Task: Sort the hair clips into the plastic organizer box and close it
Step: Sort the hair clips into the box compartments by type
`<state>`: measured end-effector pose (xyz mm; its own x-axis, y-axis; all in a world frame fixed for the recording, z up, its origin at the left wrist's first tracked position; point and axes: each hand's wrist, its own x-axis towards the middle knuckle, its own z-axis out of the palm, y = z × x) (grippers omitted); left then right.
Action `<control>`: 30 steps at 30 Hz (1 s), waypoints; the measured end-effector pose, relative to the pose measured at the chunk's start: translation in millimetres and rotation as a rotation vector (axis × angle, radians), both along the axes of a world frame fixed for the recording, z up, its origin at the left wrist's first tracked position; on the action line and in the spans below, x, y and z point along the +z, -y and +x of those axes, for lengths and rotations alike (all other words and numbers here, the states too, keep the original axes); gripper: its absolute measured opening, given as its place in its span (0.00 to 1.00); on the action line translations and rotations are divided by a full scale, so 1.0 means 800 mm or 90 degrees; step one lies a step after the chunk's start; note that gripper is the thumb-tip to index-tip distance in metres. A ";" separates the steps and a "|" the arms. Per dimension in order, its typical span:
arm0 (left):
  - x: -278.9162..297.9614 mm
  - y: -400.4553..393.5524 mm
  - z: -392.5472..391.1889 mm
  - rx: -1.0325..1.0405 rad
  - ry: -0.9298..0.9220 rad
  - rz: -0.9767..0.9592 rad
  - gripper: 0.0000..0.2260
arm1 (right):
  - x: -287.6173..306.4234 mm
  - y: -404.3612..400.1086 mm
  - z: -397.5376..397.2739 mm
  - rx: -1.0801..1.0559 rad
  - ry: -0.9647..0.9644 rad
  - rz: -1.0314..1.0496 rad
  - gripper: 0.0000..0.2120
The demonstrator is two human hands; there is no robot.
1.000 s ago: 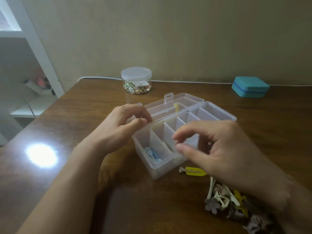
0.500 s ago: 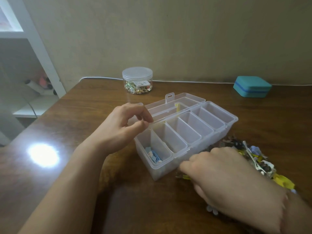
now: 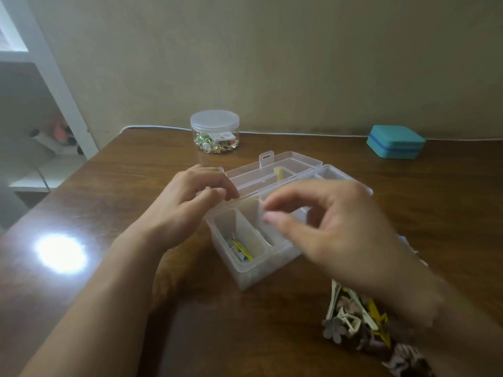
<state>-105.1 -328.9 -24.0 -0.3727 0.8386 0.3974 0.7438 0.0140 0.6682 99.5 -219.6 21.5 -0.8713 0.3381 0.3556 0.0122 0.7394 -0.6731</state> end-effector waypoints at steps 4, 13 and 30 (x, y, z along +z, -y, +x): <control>-0.001 0.000 0.002 0.012 -0.020 -0.015 0.17 | 0.023 -0.043 0.032 -0.079 0.165 0.053 0.06; 0.005 -0.005 0.017 -0.024 -0.102 -0.086 0.26 | 0.021 -0.048 0.035 -0.078 0.583 0.309 0.14; 0.000 -0.008 0.019 -0.014 -0.023 -0.023 0.22 | 0.024 -0.059 0.044 0.006 0.394 0.228 0.06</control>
